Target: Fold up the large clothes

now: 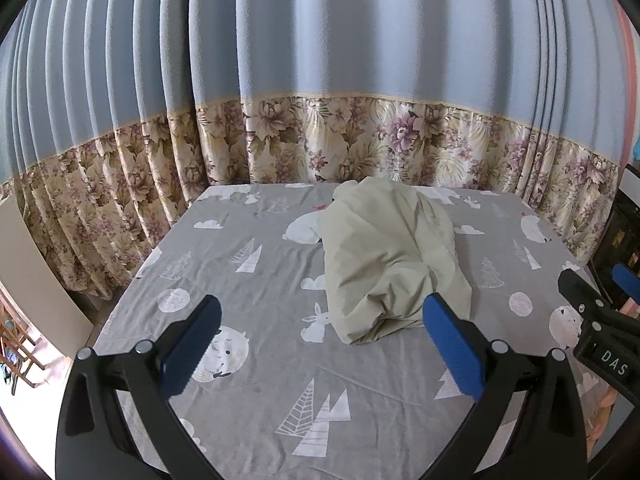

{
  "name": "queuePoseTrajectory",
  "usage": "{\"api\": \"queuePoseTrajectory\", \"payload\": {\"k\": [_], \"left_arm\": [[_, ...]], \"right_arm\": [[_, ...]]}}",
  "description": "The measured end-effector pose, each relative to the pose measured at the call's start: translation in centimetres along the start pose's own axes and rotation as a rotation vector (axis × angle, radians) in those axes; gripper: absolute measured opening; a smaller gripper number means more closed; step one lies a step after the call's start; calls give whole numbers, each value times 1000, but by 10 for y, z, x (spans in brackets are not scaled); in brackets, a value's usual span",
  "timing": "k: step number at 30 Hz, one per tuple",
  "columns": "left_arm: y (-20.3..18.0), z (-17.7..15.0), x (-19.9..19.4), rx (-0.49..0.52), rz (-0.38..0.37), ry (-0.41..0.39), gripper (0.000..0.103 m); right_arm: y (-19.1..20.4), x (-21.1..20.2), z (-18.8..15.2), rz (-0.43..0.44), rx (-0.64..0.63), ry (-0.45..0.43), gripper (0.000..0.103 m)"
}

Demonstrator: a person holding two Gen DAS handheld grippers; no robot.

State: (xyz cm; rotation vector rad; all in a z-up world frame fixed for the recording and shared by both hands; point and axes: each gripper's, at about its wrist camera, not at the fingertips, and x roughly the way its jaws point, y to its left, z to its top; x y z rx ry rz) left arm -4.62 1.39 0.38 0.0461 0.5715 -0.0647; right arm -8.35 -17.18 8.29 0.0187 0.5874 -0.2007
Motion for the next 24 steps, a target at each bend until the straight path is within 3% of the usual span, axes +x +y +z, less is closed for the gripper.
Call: {"api": "queuePoseTrajectory", "payload": {"k": [15,24], "left_arm": [[2,1,1,13,23,-11,101],[4,0,6,2,-15,-4,101]], "right_arm": [[2,1,-1,-9,-6,6,100],[4,3,-2,-15,-4,12,100]]}}
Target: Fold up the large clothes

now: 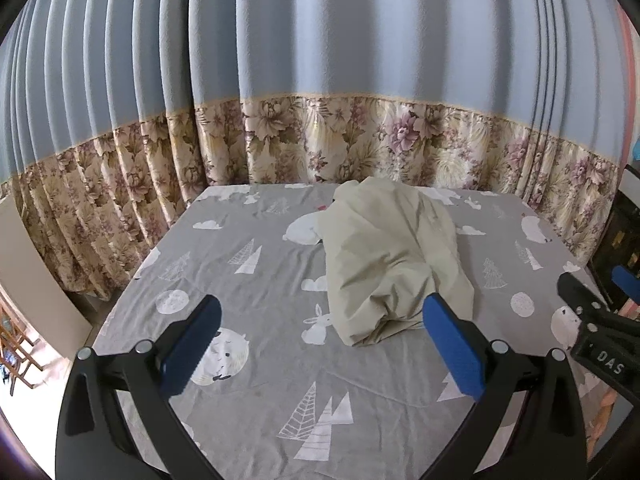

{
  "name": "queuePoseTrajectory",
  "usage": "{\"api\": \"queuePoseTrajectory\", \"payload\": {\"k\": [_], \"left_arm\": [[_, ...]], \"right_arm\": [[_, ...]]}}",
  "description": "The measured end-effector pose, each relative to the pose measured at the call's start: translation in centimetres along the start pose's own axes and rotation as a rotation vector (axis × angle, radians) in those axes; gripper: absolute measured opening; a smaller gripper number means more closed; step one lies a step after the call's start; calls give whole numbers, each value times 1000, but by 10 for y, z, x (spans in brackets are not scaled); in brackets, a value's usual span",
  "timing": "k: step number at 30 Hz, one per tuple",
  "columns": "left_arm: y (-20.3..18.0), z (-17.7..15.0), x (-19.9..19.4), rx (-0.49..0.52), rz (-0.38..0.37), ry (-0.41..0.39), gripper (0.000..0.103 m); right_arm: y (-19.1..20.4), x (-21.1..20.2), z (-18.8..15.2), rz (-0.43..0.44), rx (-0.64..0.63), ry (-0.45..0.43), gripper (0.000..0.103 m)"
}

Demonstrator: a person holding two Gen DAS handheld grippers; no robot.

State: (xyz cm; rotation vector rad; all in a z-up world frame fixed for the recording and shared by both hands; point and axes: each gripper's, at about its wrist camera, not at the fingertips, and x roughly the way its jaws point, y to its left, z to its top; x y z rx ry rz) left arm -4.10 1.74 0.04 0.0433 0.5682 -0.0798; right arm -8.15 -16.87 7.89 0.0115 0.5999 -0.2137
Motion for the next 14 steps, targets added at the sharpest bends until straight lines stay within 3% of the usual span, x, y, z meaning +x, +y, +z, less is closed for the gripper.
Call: {"api": "queuePoseTrajectory", "payload": {"k": [14], "left_arm": [[-9,-2,3,-22,29,24,101]], "right_arm": [[-3,3,-5,-7,3,7,100]]}}
